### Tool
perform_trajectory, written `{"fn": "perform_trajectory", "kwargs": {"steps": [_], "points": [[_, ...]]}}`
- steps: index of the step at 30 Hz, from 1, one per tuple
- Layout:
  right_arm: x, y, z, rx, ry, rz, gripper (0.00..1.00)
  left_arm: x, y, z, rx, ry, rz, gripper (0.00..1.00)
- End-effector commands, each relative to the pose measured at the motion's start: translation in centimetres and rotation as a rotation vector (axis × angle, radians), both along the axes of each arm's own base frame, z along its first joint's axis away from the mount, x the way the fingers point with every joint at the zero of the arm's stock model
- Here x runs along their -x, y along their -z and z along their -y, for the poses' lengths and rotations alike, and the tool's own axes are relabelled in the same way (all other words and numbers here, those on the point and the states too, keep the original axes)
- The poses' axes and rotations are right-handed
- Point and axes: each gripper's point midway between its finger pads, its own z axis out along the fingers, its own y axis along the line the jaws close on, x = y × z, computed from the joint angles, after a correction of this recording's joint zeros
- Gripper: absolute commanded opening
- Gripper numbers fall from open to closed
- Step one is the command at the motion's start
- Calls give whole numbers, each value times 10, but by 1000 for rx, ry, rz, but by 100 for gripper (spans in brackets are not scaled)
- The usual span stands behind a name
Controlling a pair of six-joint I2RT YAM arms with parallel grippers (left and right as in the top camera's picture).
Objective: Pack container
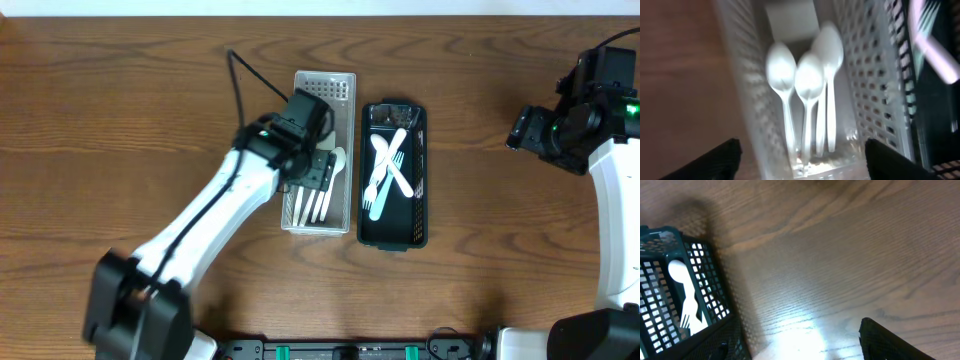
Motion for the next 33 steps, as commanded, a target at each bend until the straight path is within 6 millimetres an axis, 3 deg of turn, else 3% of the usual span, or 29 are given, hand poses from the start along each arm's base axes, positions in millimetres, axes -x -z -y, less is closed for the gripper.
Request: {"fn": "perform_trajectory", "kwargs": {"steps": [1,8,11,16,20,25,29,33], "points": [[-2,-4,1,17,-27,16,80,-15,-62,-30,18,-89,174,90],[-17,-10,-10,40,-95,74,81,-20,-98,-127,59,-412,231,98],[-30,-16,-25,47,-139,128,82,-25,-99,-165,66,-534,236,98],[-57,-28,-53,55,-214,239,85,-32,-84,-196,64,-618,200,98],[-60,-16,-70,46,-257,210,87,-40,-55,-201,39,-630,117,98],[-54,27,-74,17,-235,59,84,-47,-2,-184,85,-589,-50,98],[-45,68,-74,-5,-203,-94,71,-48,35,-166,155,-557,-180,98],[-38,95,-74,-12,-200,-192,55,-44,58,-150,190,-517,-272,99]]}}
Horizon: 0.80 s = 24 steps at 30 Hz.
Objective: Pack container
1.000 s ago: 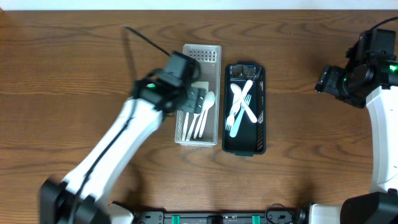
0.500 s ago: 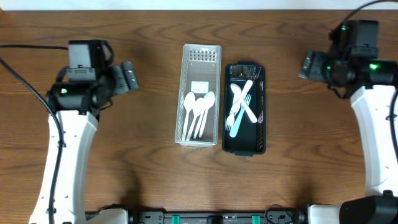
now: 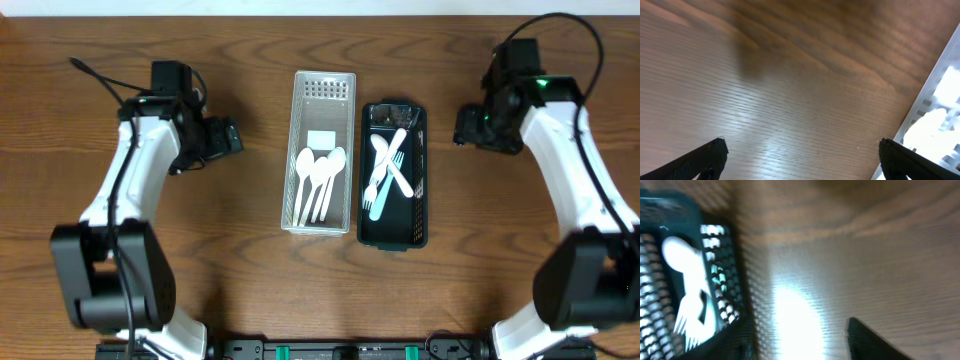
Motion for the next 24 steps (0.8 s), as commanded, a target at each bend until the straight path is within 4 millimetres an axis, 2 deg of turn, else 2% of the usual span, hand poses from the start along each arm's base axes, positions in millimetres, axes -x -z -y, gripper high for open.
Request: {"fn": "perform_trajectory", "kwargs": {"steps": [1,4,13,17,24], "points": [[5,16,-1,2,14,-61,50,3,9,22,84,49,-36,99],[9,26,-4,4,7,-98,43,9,14,37,100,93,-67,99],[16,28,-22,-28,-36,-128,44,23,17,81,90,218,-98,99],[17,28,-25,-32,-43,-132,45,24,18,88,86,238,-95,99],[20,31,-28,-31,-53,-142,45,24,18,88,86,238,-96,99]]}}
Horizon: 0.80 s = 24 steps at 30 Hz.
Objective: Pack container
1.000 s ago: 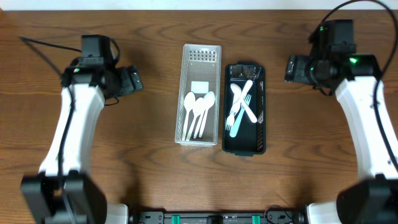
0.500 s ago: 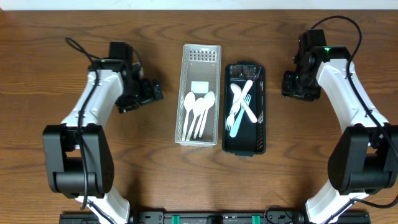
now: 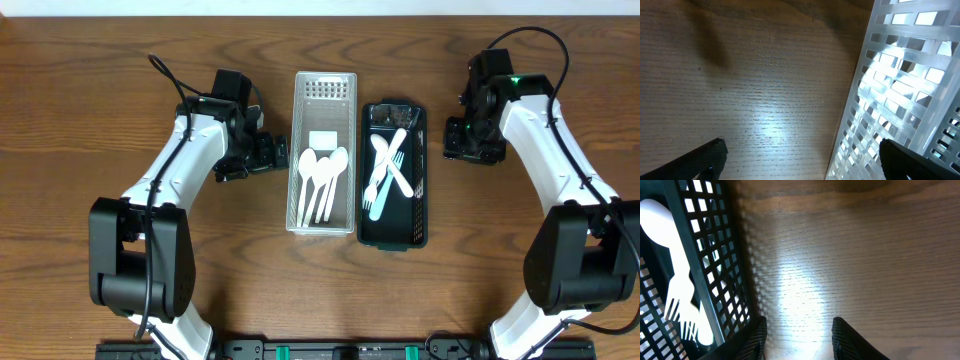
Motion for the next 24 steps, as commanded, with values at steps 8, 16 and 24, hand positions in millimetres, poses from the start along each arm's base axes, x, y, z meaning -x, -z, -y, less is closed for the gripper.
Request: {"fn": "perform_trajectory", "kwargs": {"steps": [8,16,24], "points": [[18,22,-11,-3,-29,-62,47,0,1,1,6,16,-3,99],[28,34,-23,-73,-56,-89,48,0,1,1,7,16,-3,99],[23,33,-31,-114,-78,-65,50,1,1,1,6,16,-7,99]]}}
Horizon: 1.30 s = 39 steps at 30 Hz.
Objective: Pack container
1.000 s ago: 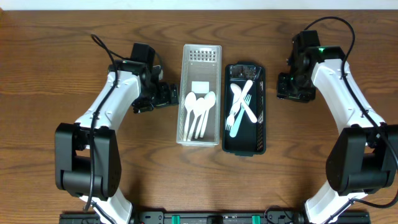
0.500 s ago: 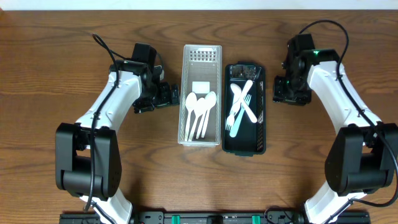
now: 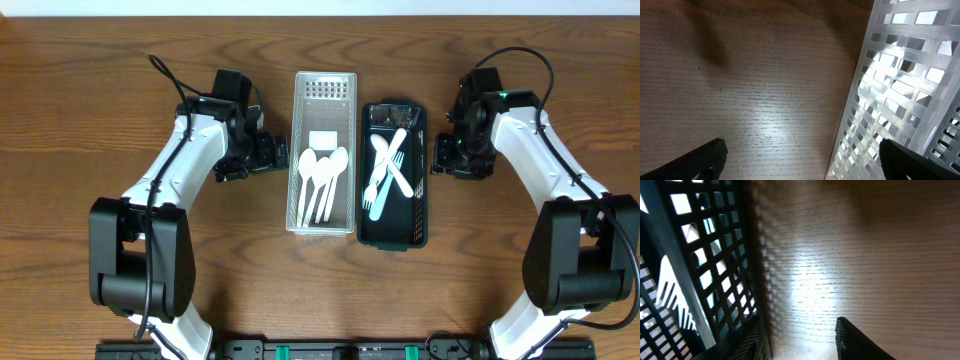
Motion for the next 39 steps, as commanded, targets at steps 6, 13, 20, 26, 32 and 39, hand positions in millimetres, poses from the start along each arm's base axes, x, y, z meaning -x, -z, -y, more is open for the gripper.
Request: {"fn": "perform_trajectory", "kwargs": {"steps": [6,13,20,26,32,39], "points": [[2,2,-17,-57,-84,1,50,0,1,1,6,16,-5,99],[2,0,-27,-111,-150,17,51,0,1,1,6,16,-5,99],[1,-2,-34,-152,-176,28,52,0,1,1,6,16,-5,99],[-1,-3,-35,-160,-181,35,54,0,1,1,6,16,-5,99],[-11,-1,-20,-74,-134,64,63,-4,0,-10,-61,25,24,98],[-53,-30,19,84,-51,222,71,-26,-30,-35,-199,33,189,98]]}}
